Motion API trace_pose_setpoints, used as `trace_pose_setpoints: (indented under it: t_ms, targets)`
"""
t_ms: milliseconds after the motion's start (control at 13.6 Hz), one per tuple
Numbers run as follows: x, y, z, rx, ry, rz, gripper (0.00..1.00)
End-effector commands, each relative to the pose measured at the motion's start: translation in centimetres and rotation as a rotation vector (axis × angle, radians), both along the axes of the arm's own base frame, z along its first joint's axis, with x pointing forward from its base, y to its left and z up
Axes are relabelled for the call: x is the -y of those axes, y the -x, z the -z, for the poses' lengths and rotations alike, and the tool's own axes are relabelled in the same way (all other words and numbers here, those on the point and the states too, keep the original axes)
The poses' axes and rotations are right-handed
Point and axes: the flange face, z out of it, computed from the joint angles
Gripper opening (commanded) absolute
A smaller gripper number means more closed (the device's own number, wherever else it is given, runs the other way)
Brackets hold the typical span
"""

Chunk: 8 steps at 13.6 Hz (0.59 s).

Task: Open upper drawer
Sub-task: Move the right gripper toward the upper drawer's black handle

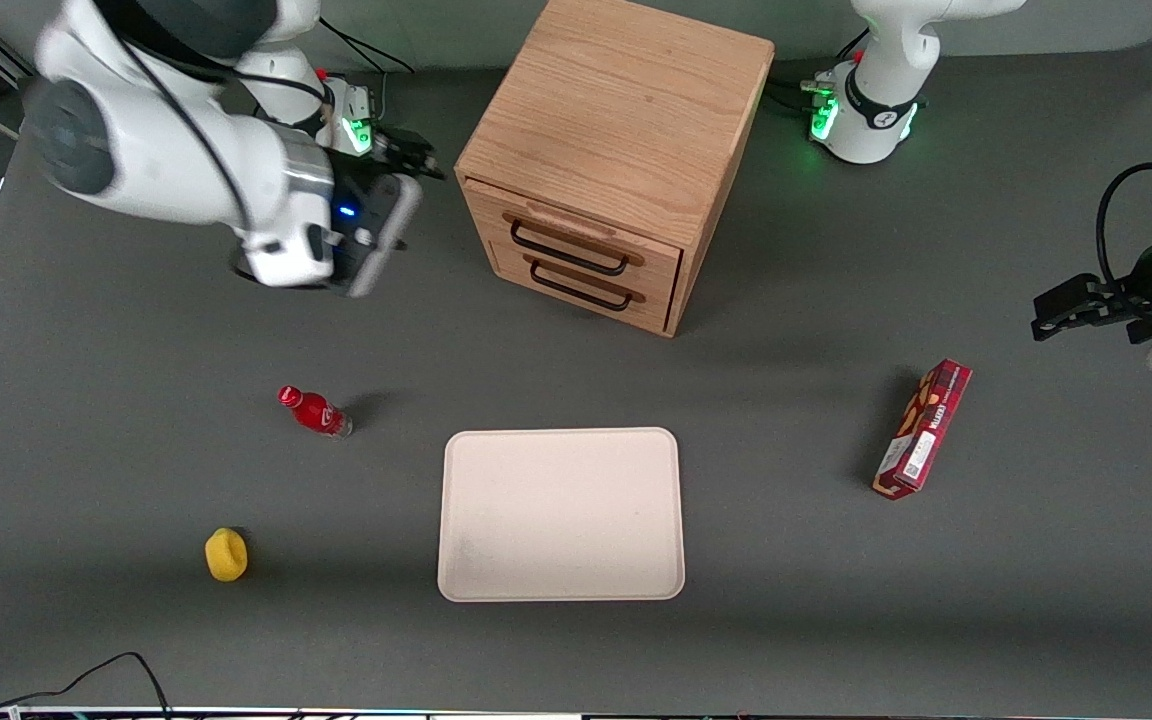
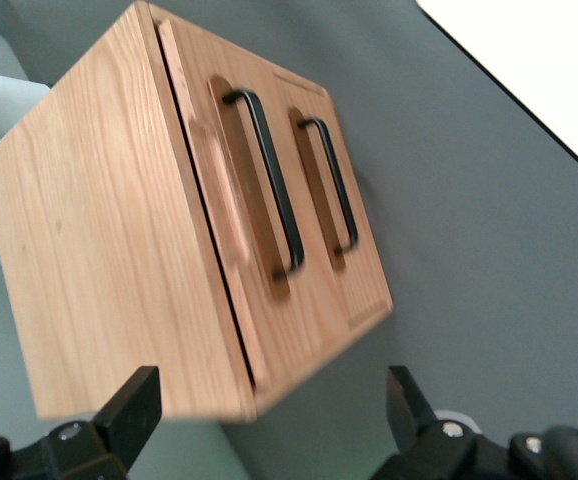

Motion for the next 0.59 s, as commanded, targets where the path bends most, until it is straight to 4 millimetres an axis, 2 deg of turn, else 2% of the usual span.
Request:
trace_pose_setpoints:
  t_ms: [0, 221, 368, 516]
  targets:
    - [-3.2, -1.2, 3.3, -0.032, -0.063, -0.033, 1.0]
    - [-4.5, -2.2, 7.5, -0.045, -0.049, -0.028, 1.0]
    - [-6.4, -2.1, 9.9, -0.035, -0.051, -0.035, 1.0]
    - [-7.4, -2.1, 11.9, -0.024, -0.021, -0.018, 1.0]
